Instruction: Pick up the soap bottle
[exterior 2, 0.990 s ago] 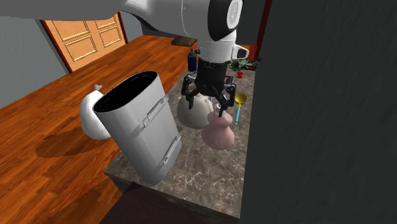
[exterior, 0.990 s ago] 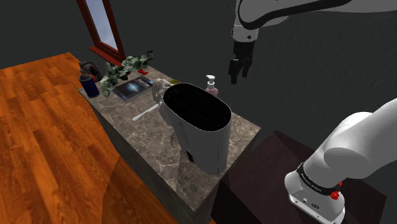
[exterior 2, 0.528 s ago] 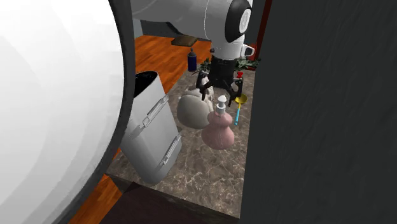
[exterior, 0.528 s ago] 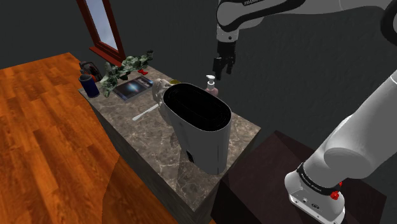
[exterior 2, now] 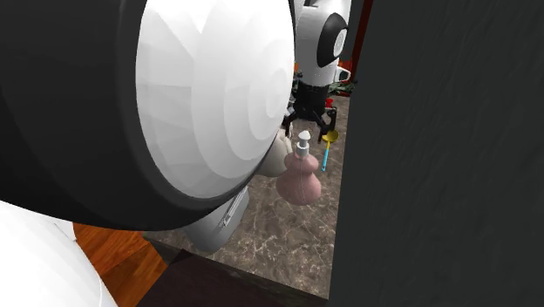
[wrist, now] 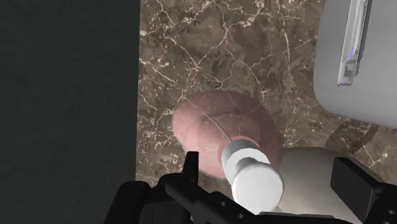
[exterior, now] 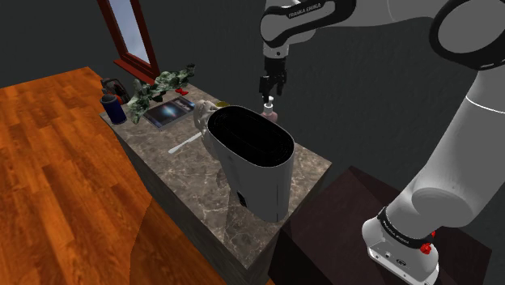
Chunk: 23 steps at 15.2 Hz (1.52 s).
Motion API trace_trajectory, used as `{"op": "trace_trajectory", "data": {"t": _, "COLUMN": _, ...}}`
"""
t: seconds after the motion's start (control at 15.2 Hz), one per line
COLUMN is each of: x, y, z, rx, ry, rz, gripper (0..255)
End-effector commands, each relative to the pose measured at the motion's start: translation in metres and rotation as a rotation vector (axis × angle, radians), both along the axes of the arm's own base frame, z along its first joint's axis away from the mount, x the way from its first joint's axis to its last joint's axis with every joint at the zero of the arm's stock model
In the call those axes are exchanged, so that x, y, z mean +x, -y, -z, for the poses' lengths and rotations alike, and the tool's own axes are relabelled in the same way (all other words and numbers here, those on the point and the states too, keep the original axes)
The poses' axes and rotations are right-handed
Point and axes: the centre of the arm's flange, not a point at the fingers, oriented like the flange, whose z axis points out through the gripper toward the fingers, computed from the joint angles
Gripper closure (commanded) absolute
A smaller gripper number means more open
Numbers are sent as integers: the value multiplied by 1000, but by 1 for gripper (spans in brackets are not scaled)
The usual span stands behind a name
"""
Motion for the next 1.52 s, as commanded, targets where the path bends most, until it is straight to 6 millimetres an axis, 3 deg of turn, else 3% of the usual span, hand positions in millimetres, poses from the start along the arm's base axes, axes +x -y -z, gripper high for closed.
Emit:
{"op": "trace_trajectory", "data": {"t": 0.0, "x": 1, "y": 0, "z": 10, "rx": 0, "ry": 1, "rz": 0, "gripper": 0}}
{"op": "trace_trajectory", "data": {"t": 0.26, "x": 1, "y": 0, "z": 23, "rx": 0, "ry": 1, "rz": 0, "gripper": 0}}
{"op": "trace_trajectory", "data": {"t": 0.33, "x": 1, "y": -1, "z": 24, "rx": 0, "ry": 1, "rz": 0, "gripper": 255}}
{"op": "trace_trajectory", "data": {"t": 0.92, "x": 1, "y": 0, "z": 23, "rx": 0, "ry": 1, "rz": 0, "gripper": 255}}
{"op": "trace_trajectory", "data": {"t": 1.45, "x": 1, "y": 0, "z": -19, "rx": 0, "ry": 1, "rz": 0, "gripper": 255}}
